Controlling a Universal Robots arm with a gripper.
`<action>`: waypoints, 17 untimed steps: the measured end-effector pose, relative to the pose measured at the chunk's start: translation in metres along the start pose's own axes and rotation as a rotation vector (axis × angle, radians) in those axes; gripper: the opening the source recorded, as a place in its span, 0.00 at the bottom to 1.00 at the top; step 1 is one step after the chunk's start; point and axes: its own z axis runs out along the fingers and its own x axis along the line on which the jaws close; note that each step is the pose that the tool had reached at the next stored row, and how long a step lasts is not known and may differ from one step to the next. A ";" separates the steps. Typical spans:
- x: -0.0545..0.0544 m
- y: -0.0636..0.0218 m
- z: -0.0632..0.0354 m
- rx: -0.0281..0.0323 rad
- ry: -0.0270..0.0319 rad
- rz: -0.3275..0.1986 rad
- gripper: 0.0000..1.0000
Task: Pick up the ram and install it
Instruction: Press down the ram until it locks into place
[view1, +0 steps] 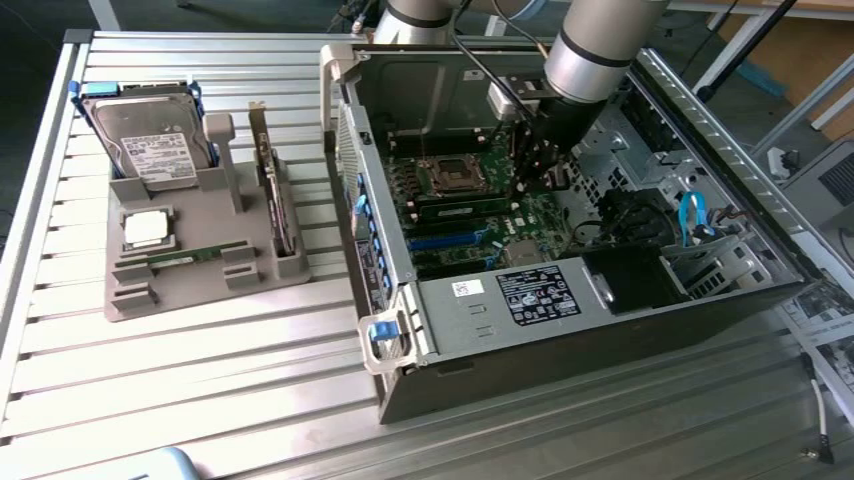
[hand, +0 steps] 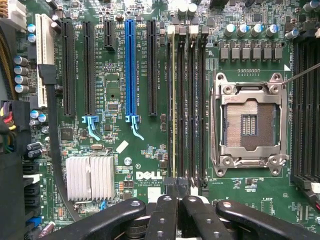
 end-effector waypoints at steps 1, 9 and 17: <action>0.000 0.0000 0.0000 0.0000 0.0000 0.000 0.11; 0.000 -0.0001 0.0024 0.0001 -0.0001 0.000 0.11; 0.000 -0.0001 0.0040 0.0001 -0.0002 0.000 0.11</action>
